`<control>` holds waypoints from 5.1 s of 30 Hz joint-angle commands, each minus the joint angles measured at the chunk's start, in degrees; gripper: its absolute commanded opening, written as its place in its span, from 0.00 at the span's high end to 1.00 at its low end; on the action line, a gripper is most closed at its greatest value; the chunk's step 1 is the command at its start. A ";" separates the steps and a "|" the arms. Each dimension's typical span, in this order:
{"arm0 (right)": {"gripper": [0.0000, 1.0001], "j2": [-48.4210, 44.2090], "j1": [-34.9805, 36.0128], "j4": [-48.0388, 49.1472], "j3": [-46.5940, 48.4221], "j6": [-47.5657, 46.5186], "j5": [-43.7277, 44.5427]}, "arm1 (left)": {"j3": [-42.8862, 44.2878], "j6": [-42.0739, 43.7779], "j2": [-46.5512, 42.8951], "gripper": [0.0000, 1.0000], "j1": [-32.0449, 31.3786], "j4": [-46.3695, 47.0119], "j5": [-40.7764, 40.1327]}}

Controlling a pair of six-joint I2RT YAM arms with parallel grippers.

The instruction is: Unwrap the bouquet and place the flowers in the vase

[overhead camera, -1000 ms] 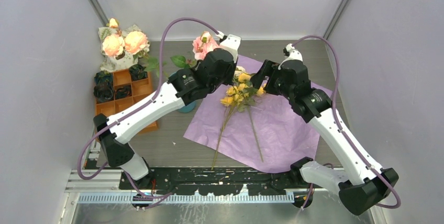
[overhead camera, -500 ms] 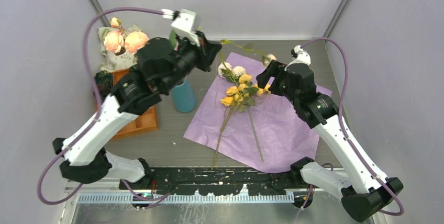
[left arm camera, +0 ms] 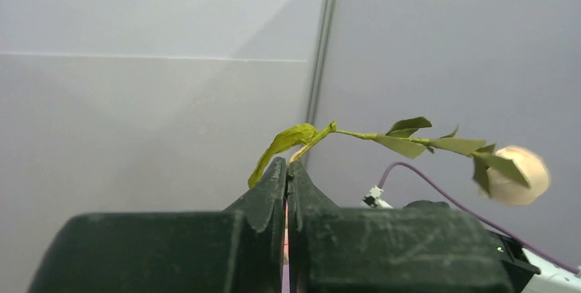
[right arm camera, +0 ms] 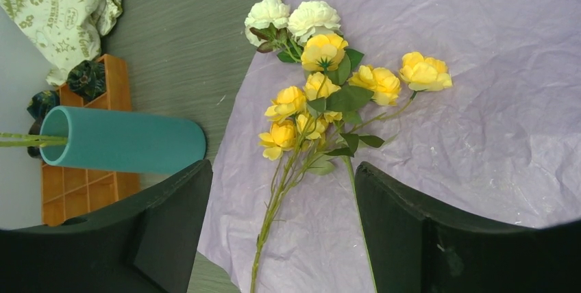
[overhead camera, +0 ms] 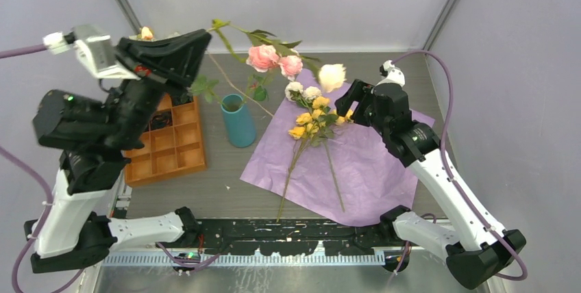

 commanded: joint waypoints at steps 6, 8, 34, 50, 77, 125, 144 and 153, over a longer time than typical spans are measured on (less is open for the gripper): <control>0.19 1.14 -0.04 3.85 -0.56 1.44 -1.79 | -8.58 15.92 -4.97 1.00 -0.08 12.10 -16.40; 0.19 1.42 -0.03 4.09 -0.55 1.57 -2.18 | -9.77 18.41 -4.42 1.00 -0.10 14.80 -19.44; 0.19 2.96 -0.07 5.06 -1.18 1.67 -3.25 | 3.49 31.14 7.52 1.00 -0.01 15.51 -40.04; 0.19 3.69 -0.11 5.85 -1.41 2.19 -4.51 | 6.18 35.95 4.53 1.00 -0.02 22.80 -39.77; 0.18 5.36 -0.05 6.84 -1.72 1.85 -5.46 | -5.82 34.44 6.17 1.00 -0.02 28.58 -40.66; 0.18 8.61 -0.15 9.26 -4.55 1.64 -6.63 | -22.86 14.63 8.29 1.00 19.79 25.37 -39.27; 0.18 10.53 -0.11 10.35 -4.68 2.81 -8.08 | -20.37 11.36 8.97 1.00 19.92 15.90 -30.20; 0.18 10.72 -0.07 10.44 -5.29 2.63 -7.73 | -24.02 10.69 9.81 1.00 19.97 17.03 -30.87</control>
